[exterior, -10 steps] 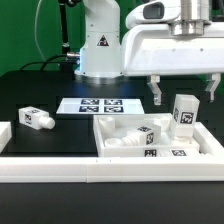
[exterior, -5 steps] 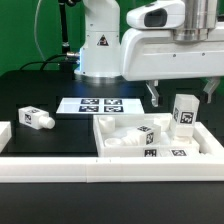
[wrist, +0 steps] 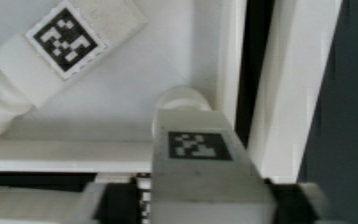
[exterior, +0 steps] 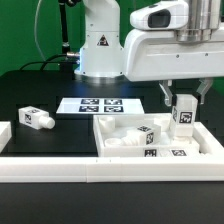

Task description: Assemble one leg

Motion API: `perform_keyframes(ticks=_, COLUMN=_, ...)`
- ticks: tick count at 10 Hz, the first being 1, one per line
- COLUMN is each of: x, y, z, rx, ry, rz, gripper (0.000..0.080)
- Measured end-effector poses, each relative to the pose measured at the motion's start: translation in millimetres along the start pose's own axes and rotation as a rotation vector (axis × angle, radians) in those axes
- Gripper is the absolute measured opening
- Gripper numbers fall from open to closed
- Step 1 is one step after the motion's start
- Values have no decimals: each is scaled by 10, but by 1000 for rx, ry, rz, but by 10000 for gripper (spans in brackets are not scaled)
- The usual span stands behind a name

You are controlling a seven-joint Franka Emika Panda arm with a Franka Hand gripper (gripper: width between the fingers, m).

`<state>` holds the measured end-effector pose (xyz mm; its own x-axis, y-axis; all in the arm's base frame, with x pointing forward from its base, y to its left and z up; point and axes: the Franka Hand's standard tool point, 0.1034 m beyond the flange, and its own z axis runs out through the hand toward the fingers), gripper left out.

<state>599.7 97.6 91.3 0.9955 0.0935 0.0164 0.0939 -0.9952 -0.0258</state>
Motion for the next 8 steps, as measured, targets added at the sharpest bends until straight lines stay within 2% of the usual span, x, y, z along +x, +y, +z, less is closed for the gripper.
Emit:
perform_keyframes(ticks=4, x=0, y=-3, z=0, rx=1, ry=0, rz=115, gripper=284)
perform_keyframes(ticks=6, x=-19, y=-33, z=9, rx=10, ry=4, rz=407, gripper=284)
perform_keyframes(ticks=8, x=-12, y=-31, z=13, rx=32, ry=19, rz=647, gripper=285)
